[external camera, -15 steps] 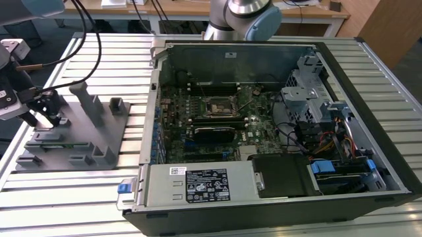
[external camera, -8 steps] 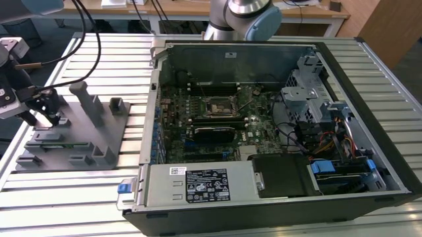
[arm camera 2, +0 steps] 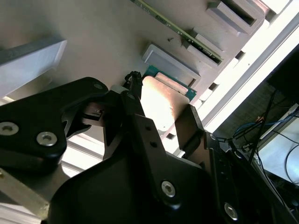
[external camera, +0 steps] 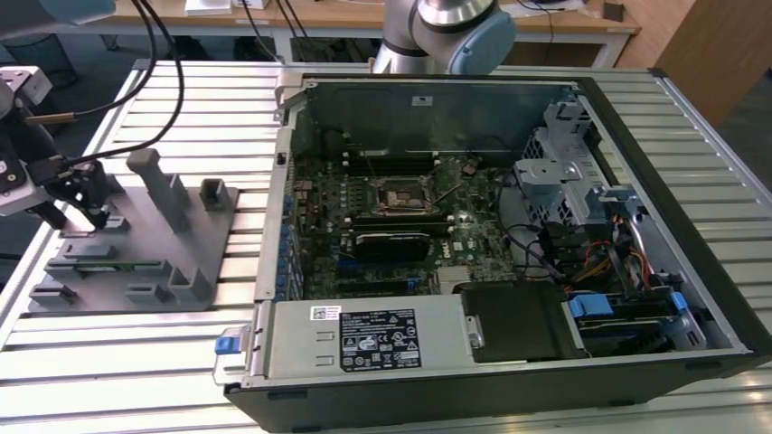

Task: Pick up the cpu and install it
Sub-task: 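Pick up the cpu and move it towards the insertion slot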

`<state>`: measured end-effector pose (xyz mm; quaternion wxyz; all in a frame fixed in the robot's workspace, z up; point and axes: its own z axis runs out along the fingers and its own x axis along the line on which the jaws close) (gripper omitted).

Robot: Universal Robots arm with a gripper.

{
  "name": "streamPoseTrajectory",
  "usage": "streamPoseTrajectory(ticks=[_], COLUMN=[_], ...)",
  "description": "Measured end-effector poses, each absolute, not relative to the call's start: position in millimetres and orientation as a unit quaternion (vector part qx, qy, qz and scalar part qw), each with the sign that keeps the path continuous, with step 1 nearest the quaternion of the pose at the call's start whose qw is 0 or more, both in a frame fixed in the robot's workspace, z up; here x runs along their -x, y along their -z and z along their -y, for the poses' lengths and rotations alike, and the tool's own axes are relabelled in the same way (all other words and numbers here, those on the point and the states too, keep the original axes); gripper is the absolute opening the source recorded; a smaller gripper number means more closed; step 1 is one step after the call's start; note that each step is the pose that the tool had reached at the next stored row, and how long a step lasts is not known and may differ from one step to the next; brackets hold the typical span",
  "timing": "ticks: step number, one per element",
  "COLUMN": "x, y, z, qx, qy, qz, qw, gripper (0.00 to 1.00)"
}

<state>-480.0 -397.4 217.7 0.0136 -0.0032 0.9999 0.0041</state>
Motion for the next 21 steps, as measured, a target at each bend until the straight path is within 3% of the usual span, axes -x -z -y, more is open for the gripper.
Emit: streamPoseTrajectory(ticks=[21], x=[480.0], y=[-230.4], z=[397.4], qx=[0.003], qy=[-0.004], qz=[-1.0], qw=[0.014], gripper=[0.53])
